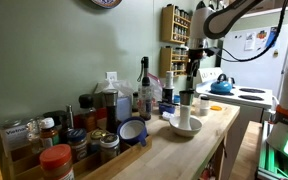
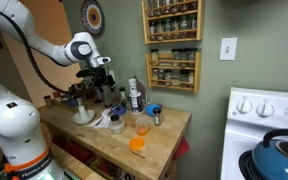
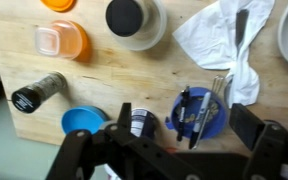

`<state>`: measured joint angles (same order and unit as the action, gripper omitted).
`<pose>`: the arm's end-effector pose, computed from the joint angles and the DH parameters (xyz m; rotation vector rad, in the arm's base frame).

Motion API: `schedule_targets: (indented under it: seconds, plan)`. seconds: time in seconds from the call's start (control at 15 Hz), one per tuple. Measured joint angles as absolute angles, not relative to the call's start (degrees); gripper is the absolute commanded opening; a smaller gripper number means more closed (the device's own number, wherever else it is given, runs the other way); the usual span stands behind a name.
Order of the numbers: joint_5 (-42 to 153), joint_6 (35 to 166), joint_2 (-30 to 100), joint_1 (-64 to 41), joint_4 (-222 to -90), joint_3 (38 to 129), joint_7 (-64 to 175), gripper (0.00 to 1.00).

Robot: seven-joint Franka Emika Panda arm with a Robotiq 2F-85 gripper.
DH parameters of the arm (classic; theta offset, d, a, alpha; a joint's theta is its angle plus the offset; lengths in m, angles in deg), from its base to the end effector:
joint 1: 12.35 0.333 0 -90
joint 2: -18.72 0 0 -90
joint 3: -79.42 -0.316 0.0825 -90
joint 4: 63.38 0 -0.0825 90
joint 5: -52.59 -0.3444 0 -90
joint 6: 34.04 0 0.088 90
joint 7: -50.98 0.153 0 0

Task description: Remove the white saucer plate inside the navy blue bowl and put it on top of the salt shaker that is in the white bowl

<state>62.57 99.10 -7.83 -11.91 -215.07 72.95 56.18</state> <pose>0.3692 0.0339 0.3826 2.9557 0.1957 0.2257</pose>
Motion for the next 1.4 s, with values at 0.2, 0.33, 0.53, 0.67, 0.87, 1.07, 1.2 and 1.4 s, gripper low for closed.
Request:
schedule_targets:
  seconds: [0.2,0.33,0.53,0.67,0.87,1.07,1.2,1.4]
  plan:
    - [62.1,97.0,-6.8,-6.1,-213.1,69.1,55.3,1.0]
    - [61.8,97.0,-5.5,-2.8,-211.1,66.6,55.1,1.0]
    - [58.7,97.0,-2.5,1.9,-207.5,63.3,55.1,1.0]
    - [56.7,97.0,-0.7,4.1,-205.7,62.1,55.4,1.0]
    - [56.8,97.0,-0.7,3.6,-205.7,62.4,55.4,1.0]
    - [56.3,97.2,-0.6,3.4,-205.7,62.5,55.3,1.0]
    - [54.7,99.1,0.9,3.9,-205.4,61.8,56.3,1.0]
    - [52.7,103.6,5.2,5.5,-204.0,59.1,60.3,1.0]
